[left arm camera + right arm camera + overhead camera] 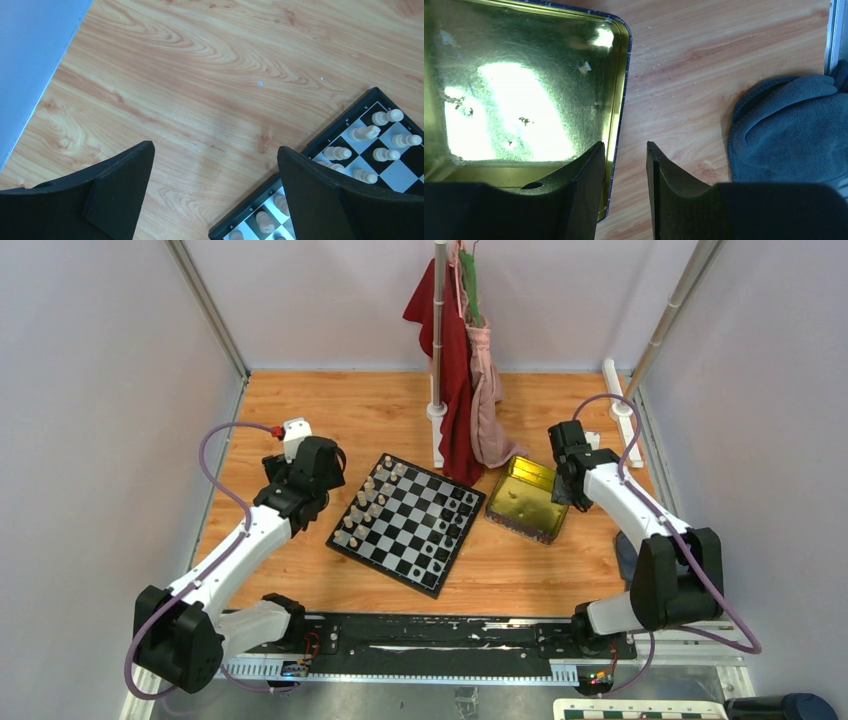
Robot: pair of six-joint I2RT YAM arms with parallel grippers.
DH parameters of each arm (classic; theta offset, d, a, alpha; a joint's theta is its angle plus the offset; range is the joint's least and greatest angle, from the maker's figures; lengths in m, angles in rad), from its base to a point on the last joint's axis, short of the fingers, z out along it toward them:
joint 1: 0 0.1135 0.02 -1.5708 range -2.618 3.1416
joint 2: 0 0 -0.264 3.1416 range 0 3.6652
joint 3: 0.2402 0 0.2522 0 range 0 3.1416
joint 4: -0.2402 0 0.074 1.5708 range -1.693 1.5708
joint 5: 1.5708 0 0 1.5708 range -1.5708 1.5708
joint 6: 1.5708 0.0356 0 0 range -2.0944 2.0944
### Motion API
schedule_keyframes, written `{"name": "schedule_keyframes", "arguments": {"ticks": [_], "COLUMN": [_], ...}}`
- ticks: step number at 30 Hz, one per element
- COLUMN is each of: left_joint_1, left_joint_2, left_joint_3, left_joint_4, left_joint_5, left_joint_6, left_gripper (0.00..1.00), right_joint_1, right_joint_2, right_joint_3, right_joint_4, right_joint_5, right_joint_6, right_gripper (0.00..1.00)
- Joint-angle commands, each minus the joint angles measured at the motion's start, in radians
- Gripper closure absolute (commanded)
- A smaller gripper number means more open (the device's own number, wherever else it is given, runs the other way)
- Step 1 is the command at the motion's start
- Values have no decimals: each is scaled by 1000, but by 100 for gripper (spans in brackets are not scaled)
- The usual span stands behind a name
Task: Set up the chess pieces on the board
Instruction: Pick up the storage box at the center of the board.
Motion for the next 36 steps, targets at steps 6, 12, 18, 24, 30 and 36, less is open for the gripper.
{"name": "schedule_keyframes", "arguments": {"ticks": [6, 12, 18, 24, 30, 36], "left_joint_1": [-6, -7, -6, -7, -6, -6], "left_joint_2": [9, -6, -22, -14, -5, 24], "left_joint_3": [31, 11, -11, -13, -15, -8], "left_joint_4": [37, 42, 52, 61, 79, 95], "left_joint_5": [2, 3, 2, 12, 19, 16], "left_joint_6": [28, 30, 39, 48, 65, 71], "left_gripper": [0, 0, 0, 0, 0, 0], "right_joint_1": [-79, -101, -130, -142, -154, -163], "right_joint_2": [91, 137, 189, 258, 321, 390], "right_joint_3": [69, 94, 111, 143, 164, 198], "right_joint_4": [30, 41, 69, 91, 117, 122], "right_joint_5": [-1, -4, -17, -15, -21, -19], "right_joint_6": [13, 17, 29, 45, 65, 76], "right_gripper": [60, 60, 61, 62, 66, 76]}}
